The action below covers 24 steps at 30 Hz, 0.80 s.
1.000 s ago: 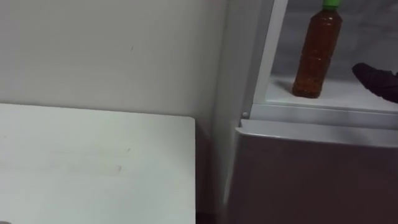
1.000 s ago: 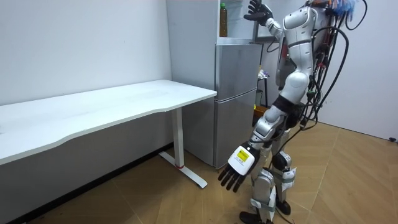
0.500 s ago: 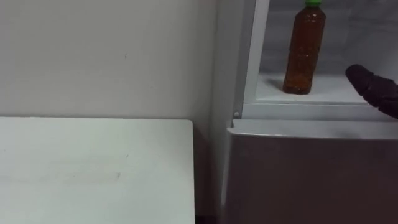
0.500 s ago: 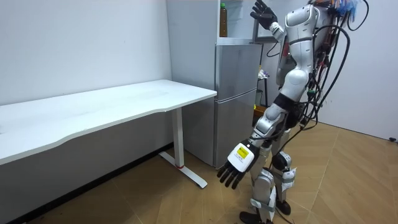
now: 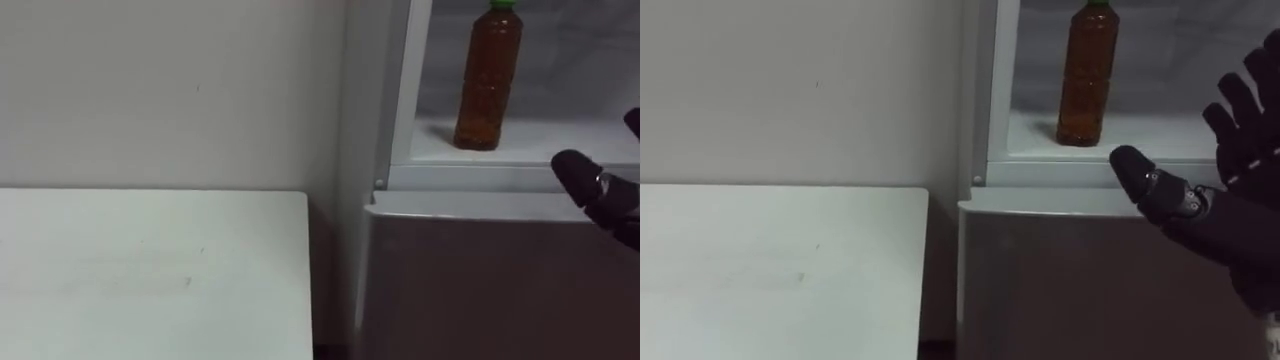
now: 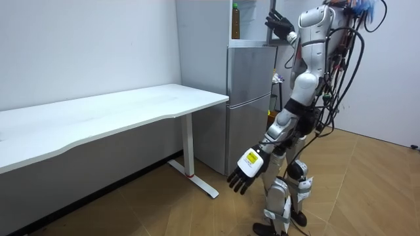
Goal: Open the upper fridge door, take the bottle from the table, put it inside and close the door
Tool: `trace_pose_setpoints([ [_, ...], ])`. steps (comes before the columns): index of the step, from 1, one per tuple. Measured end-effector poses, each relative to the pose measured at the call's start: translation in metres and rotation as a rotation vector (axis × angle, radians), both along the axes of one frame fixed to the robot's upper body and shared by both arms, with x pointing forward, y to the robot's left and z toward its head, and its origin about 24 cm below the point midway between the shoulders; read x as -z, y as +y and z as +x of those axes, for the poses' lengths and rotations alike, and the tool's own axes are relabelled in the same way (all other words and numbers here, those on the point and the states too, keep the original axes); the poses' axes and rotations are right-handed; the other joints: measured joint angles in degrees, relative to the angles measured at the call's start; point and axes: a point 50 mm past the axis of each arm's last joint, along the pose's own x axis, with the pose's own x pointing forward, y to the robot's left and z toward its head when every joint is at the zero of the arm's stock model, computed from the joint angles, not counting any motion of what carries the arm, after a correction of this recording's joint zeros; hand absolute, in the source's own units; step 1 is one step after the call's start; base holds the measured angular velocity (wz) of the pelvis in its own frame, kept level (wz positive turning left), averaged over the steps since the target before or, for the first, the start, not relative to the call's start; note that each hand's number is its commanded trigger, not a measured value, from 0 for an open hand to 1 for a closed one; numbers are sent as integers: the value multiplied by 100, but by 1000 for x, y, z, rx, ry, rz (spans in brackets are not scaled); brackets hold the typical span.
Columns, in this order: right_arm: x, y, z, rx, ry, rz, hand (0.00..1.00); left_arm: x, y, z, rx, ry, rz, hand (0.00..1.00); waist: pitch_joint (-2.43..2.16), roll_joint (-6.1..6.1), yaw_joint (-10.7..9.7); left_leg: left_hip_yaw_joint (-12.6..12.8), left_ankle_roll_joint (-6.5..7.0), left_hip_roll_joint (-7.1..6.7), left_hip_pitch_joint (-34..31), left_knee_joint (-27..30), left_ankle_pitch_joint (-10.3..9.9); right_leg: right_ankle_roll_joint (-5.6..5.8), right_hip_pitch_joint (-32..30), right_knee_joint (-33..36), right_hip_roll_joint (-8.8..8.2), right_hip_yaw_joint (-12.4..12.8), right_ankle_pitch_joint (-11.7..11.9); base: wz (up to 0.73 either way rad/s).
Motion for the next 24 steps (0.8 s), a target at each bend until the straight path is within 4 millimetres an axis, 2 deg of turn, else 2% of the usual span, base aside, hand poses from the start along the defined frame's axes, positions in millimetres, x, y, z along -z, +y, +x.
trace_pose_setpoints([
  [2,13,2,-3,19,43,13,0,2,-8,6,27,-15,-13,0,-3,58,-17,29,-2,1,3,-21,-5,0,-31,-1,2,49,0,-13],
  [5,24,2,-5,56,91,23,0,3,-15,12,52,-39,-31,0,16,121,-45,118,-2,7,1,-47,-5,1,-127,-1,8,149,1,-17],
  [8,42,-5,-9,123,161,71,0,2,-16,14,53,-61,-24,0,21,131,-119,150,-5,-5,2,-76,-7,4,-138,9,12,166,4,-6],
  [12,60,-12,-9,212,238,130,0,1,-15,21,56,-89,-8,0,20,131,-120,186,-17,-13,-7,-103,-16,4,-191,10,22,206,3,-8],
  [15,81,-19,-13,317,323,147,0,0,-17,27,68,-117,-3,0,20,120,-124,190,-33,-16,-8,-104,-27,4,-182,-8,36,216,3,0],
  [18,111,-25,-23,462,448,155,0,1,-18,29,72,-117,-5,0,19,144,-128,218,-54,-4,-9,-112,-41,4,-193,-10,54,229,3,-1],
  [24,148,-30,-33,587,614,141,0,2,-21,31,78,-121,-13,0,30,184,-133,301,-62,14,11,-160,-45,0,-181,18,71,306,5,-8],
])
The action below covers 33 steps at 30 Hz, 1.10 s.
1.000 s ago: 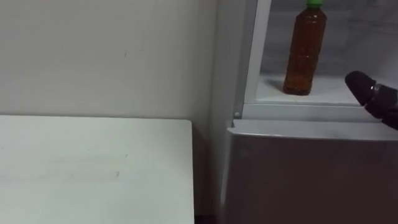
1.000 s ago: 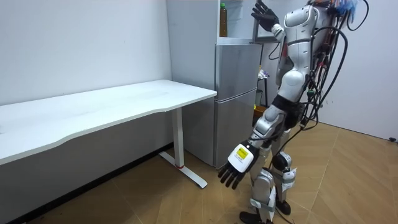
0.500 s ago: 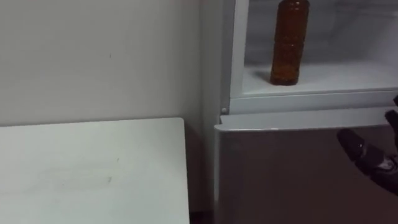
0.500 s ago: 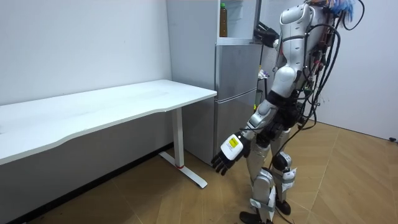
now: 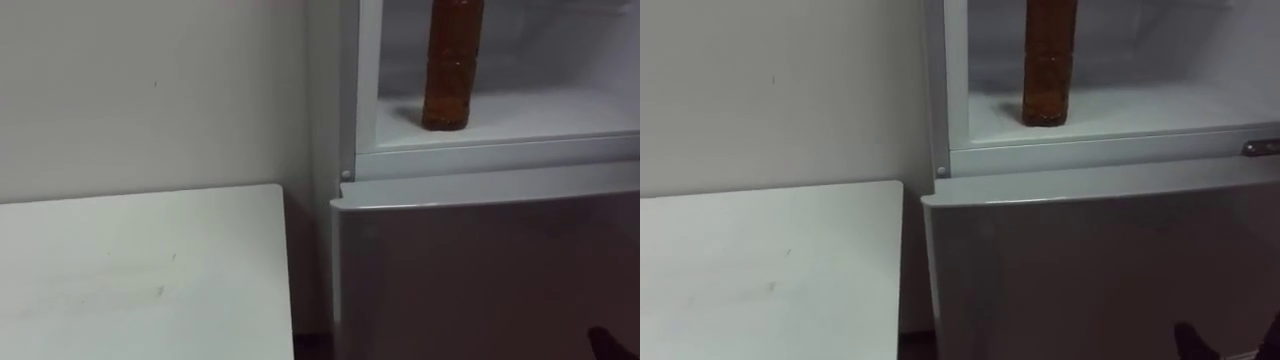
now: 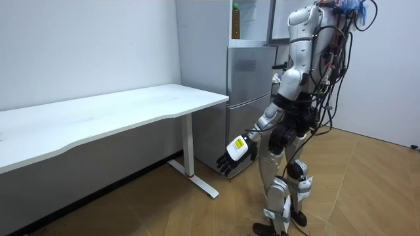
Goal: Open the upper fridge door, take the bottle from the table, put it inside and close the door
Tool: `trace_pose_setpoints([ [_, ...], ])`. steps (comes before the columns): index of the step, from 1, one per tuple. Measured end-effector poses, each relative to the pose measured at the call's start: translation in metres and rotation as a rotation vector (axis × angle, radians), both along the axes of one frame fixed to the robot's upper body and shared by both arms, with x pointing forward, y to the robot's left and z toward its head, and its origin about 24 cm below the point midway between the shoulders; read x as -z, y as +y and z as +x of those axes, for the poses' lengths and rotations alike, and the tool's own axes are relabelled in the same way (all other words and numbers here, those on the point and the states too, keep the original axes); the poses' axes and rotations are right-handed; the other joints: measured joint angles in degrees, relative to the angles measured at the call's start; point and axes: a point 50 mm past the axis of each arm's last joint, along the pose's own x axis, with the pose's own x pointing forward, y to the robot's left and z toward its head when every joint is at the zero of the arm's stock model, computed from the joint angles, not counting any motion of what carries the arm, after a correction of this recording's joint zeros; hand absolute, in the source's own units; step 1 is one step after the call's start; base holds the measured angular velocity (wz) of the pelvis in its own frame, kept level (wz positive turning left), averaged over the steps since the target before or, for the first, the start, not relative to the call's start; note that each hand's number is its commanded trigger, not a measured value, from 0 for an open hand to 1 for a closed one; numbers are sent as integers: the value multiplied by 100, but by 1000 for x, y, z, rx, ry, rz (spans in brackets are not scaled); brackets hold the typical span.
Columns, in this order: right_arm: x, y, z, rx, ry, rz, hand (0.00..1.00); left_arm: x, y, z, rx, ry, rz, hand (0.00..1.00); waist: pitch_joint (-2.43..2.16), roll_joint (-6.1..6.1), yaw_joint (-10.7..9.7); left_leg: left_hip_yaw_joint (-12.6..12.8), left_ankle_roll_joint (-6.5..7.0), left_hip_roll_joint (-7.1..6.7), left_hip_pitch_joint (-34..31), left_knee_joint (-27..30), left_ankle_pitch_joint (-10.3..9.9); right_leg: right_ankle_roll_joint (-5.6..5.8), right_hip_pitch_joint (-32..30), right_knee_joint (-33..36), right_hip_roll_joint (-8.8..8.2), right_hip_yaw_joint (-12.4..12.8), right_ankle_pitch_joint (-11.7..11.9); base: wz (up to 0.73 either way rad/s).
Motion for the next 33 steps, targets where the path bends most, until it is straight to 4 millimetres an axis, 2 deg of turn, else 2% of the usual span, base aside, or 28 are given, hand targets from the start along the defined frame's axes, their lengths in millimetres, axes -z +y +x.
trace_pose_setpoints([
  [3,28,-1,-7,46,127,27,0,0,-2,2,-14,-13,-14,0,2,-5,-18,7,0,-1,15,-20,0,0,-2,5,-3,0,0,0],
  [6,65,1,-22,65,299,49,0,0,-3,2,-19,-11,-21,0,2,-12,-26,-30,1,-12,-2,-26,-1,0,10,-16,-11,-8,-1,1],
  [9,87,2,-35,77,414,52,0,1,-3,0,-24,-7,-21,0,3,-14,-28,-39,3,-22,5,-23,0,3,19,-25,-21,-11,-5,1],
  [14,124,8,-65,74,624,85,0,2,-2,-11,-145,-7,-64,0,-1,-55,-19,-84,5,-52,114,-27,-4,22,105,-27,-39,-33,-67,4],
  [18,142,10,-85,70,750,95,0,3,-2,-15,-199,-7,-102,0,6,-65,34,-120,1,-61,118,-27,-9,25,118,-32,-44,-58,-96,6],
  [21,160,12,-109,46,886,131,0,5,-2,-27,-288,10,-164,0,11,-60,64,-140,-5,-63,171,-24,-30,29,178,-42,-51,-107,-110,4],
  [27,174,19,-126,-60,983,218,0,9,-2,-45,-459,47,-264,0,17,-53,50,-156,-15,-44,198,-21,-57,36,220,-41,-61,-131,-147,0],
  [33,186,30,-139,-201,1067,315,0,11,-4,-48,-558,34,-389,0,21,-37,52,-155,-9,-39,177,-12,-66,39,189,-26,-75,-149,-163,0],
])
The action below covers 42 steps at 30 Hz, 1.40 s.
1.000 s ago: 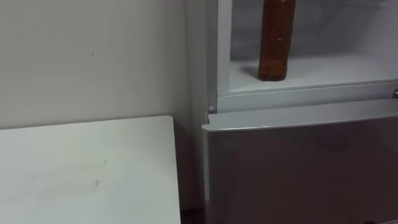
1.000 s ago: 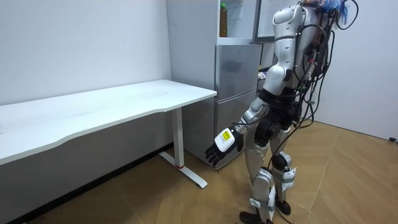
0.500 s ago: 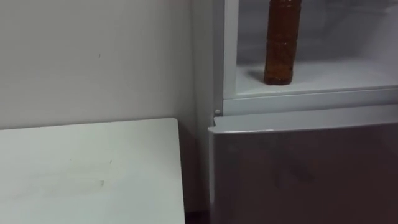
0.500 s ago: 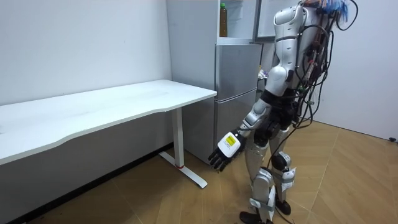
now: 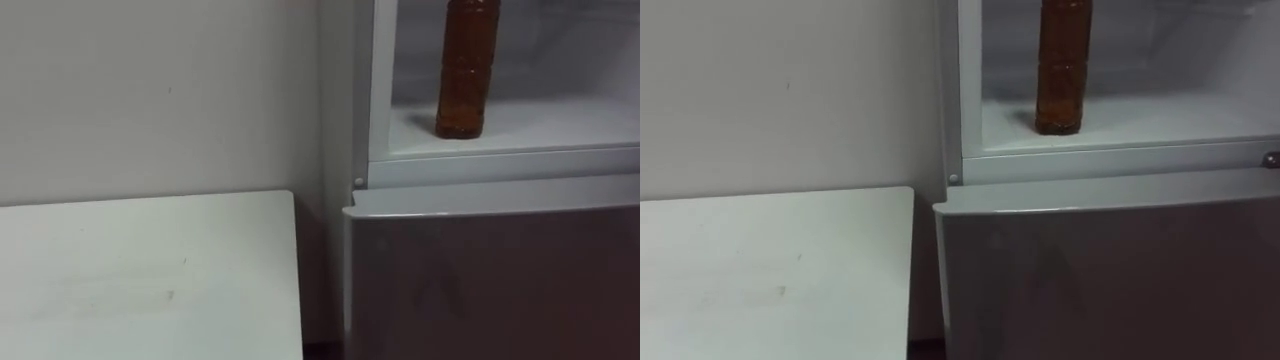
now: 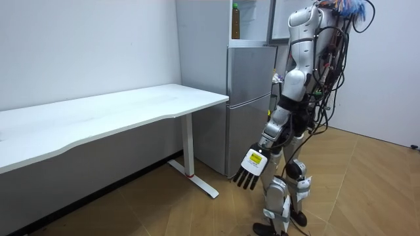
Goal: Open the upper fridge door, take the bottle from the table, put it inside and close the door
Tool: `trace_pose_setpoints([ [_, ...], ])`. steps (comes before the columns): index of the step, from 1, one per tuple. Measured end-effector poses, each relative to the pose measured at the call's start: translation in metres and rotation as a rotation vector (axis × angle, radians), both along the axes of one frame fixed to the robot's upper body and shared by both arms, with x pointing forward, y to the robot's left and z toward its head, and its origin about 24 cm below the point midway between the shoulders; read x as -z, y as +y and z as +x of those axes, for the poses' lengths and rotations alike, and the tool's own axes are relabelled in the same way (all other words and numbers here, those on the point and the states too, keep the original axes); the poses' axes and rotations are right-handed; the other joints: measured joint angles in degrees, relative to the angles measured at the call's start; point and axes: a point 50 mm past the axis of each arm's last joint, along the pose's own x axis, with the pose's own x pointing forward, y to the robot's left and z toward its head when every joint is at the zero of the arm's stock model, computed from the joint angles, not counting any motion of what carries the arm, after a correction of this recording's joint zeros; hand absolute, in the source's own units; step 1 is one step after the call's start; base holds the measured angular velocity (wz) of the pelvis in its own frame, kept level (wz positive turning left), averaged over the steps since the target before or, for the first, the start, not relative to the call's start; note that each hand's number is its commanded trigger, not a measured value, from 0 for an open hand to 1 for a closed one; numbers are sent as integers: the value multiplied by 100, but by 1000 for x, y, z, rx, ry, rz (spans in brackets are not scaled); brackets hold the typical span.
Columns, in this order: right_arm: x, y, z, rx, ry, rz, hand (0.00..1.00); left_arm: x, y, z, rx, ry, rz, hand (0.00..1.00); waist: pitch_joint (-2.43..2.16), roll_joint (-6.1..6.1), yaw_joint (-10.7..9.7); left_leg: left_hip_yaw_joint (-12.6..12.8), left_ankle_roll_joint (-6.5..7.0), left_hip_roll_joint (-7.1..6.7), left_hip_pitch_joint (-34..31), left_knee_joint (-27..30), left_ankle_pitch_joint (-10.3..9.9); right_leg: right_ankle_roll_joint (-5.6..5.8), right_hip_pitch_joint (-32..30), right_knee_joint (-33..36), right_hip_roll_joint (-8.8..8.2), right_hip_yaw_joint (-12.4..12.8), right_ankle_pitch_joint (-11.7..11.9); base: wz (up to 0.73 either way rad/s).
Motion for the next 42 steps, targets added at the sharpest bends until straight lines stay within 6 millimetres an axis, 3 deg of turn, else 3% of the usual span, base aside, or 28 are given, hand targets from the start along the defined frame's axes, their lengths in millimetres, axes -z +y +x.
trace_pose_setpoints([
  [5,6,8,-6,-44,51,106,0,1,-3,1,-12,-5,-79,0,-14,29,-1,13,1,0,1,2,-4,0,4,11,2,11,0,0],
  [15,8,12,4,-66,46,151,0,2,-4,0,-28,2,-107,0,-13,33,-2,0,4,14,1,80,-30,3,15,12,1,42,-16,0],
  [24,2,6,14,59,-37,174,0,2,-1,-2,-35,12,-103,0,-12,-10,-83,3,7,-6,22,71,-46,11,59,27,1,60,-19,0],
  [27,-14,-13,37,205,-181,134,0,1,3,-10,-83,25,-93,0,11,-66,-194,13,2,-7,107,45,-53,18,101,7,1,73,-23,-2],
  [32,-69,-58,76,357,-471,-66,0,-1,10,-11,-114,18,-74,0,1,-208,-360,36,-5,-23,111,58,-82,32,90,6,6,122,-48,-3],
  [37,-109,-91,91,460,-596,-242,0,-3,17,-9,-120,10,-56,0,-6,-352,-382,94,-5,-49,98,3,-84,35,64,17,4,134,-48,-3],
  [42,-152,-105,103,545,-748,-389,0,-2,17,-6,-120,5,-57,0,-11,-335,-402,166,-1,-46,67,-40,-86,44,-104,126,-3,221,-55,-10],
])
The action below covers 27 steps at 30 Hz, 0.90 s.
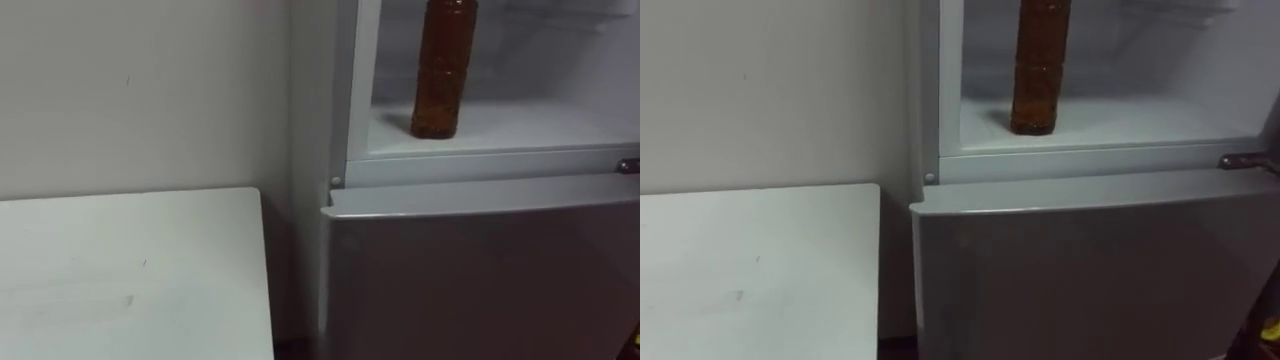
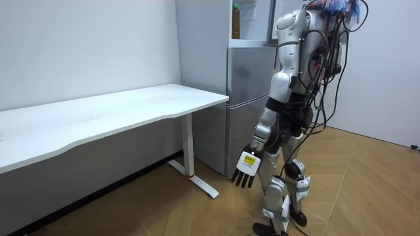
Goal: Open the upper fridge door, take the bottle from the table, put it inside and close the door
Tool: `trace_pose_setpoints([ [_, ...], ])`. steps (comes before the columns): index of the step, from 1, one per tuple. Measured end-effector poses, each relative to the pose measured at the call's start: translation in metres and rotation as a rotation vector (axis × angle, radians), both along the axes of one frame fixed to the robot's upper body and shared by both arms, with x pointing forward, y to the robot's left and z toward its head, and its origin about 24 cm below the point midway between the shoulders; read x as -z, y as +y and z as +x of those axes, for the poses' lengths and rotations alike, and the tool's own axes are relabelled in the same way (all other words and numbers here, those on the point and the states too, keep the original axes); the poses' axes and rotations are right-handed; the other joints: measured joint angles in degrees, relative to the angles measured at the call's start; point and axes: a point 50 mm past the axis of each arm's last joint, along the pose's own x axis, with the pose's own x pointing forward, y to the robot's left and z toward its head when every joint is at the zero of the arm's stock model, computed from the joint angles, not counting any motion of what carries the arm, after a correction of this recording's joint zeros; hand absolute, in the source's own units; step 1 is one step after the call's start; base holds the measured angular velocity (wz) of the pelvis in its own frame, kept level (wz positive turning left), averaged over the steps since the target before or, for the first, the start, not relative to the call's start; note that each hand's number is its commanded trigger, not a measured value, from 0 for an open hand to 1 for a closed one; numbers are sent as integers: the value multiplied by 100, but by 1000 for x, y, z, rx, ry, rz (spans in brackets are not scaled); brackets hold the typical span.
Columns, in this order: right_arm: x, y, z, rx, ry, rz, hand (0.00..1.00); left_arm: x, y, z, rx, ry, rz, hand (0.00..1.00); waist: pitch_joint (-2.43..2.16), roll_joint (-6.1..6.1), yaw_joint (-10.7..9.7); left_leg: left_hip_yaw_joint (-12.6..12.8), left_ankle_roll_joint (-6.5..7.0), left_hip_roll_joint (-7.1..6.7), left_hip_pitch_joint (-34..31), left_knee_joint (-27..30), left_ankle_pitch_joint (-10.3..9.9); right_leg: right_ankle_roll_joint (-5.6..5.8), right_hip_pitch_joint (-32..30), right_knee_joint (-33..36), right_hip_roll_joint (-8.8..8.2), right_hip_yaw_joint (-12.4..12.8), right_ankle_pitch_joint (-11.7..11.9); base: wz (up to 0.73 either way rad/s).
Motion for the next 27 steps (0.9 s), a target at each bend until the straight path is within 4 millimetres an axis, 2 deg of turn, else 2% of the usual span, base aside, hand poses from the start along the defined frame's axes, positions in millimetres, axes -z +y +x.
trace_pose_setpoints([
  [3,-30,-5,2,78,-88,-94,0,0,1,-3,0,16,1,0,-1,16,-127,-9,-1,8,7,-31,0,0,-12,89,4,-7,0,0],
  [7,-54,-13,-1,178,-162,-167,0,-1,2,-6,-13,20,3,0,-16,-38,-144,-4,-2,6,12,-58,-1,0,-21,103,2,-27,0,-3],
  [9,-75,-18,-4,221,-204,-259,0,-1,3,-10,-36,28,7,0,-20,-44,-142,-6,0,10,0,-57,-2,1,-98,180,-9,-120,0,-5],
  [13,-102,-18,-6,250,-259,-384,0,-2,4,-17,-47,44,15,0,-41,-90,-222,-19,0,40,-59,-55,-1,0,-126,186,-17,-249,0,-2],
  [21,-108,-15,-7,287,-255,-433,0,-1,4,-25,-53,73,7,0,-38,-68,-273,10,-7,53,12,-11,3,0,-115,274,-6,-273,0,-1],
  [27,-120,-9,-5,254,-282,-466,0,0,3,-27,-57,78,4,0,-30,-95,-235,20,-15,34,37,-55,10,-21,-105,256,-18,-314,-29,-1],
])
